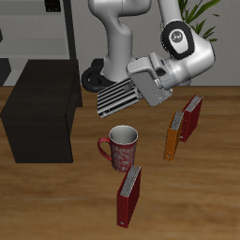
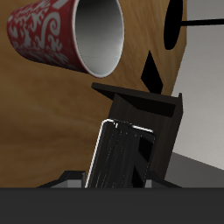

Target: Place the striped book in the top region of the shelf

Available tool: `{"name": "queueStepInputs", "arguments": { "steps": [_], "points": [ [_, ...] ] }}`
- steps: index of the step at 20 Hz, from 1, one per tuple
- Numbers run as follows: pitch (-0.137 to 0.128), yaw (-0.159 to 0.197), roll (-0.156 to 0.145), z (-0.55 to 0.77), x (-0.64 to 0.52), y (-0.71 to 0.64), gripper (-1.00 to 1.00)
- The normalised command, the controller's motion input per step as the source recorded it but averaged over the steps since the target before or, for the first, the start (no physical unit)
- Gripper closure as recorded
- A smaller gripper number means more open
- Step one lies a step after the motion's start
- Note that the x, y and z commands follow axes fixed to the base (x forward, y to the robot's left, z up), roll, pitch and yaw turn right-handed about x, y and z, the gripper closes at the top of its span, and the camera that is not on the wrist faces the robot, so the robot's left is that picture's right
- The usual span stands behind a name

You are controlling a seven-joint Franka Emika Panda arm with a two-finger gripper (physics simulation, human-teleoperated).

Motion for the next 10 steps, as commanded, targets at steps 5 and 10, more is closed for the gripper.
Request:
{"name": "queueStepInputs", "arguments": {
  "steps": [5, 10],
  "points": [
    [-0.06, -0.006, -0.011, 0.11, 0.04, -0.1, 1.0],
    [-0.046, 0.009, -0.031, 0.1, 0.07, -0.2, 1.0]
  ]
}}
